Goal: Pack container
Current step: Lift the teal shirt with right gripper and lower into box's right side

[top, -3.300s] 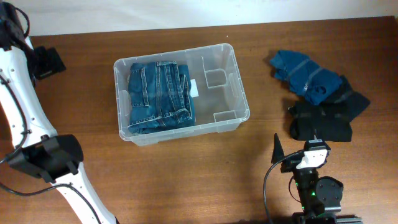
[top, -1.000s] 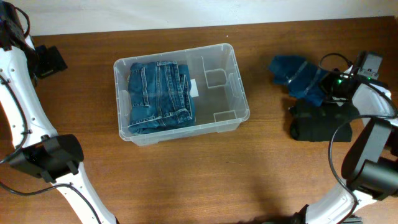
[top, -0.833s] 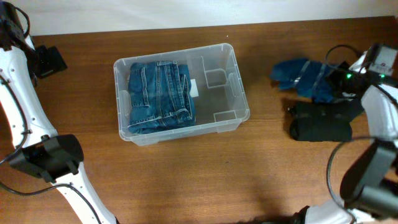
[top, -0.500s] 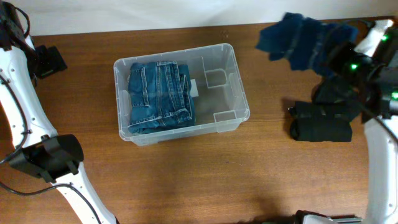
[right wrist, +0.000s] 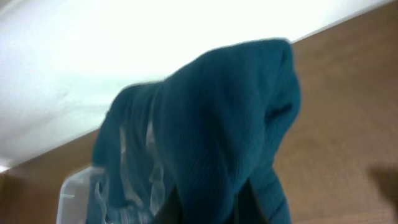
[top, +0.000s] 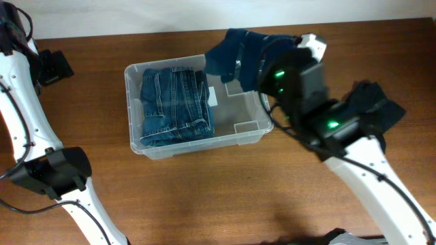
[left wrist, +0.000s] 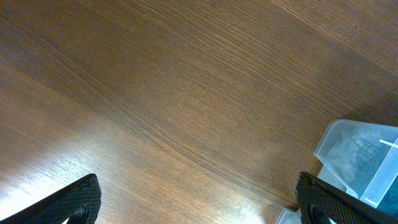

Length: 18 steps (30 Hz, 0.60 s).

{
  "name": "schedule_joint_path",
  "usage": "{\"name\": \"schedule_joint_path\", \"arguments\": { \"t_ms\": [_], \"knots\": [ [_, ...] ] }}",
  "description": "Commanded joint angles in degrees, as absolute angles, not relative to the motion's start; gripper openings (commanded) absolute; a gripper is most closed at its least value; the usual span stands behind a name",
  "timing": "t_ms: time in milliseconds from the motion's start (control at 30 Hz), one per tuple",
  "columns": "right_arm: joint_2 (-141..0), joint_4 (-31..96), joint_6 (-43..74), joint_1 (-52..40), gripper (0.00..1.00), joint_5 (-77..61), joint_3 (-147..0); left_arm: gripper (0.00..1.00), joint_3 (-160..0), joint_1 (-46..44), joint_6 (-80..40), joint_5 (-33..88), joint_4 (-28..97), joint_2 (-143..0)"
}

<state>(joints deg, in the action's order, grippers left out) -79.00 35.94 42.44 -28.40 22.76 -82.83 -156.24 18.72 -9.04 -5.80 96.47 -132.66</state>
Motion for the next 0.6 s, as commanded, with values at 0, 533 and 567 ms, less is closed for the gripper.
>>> {"name": "schedule_joint_path", "arguments": {
  "t_ms": [0,533,567],
  "knots": [
    [-82.26,34.98,57.98,-35.05,0.04,43.29,-84.33,0.99,-157.12,18.81,-9.37,-5.58,96.53,-132.42],
    [-96.64,35.00,83.22,-40.36,0.04,46.68,-84.33,1.00,-157.12,18.81,-9.37,-5.58,96.51,-132.42],
    [-96.68,35.05,83.22,-40.49,0.14,46.52,-84.33,0.99,-157.12,18.81,-9.37,-5.58,96.53,-132.42]
  ]
}}
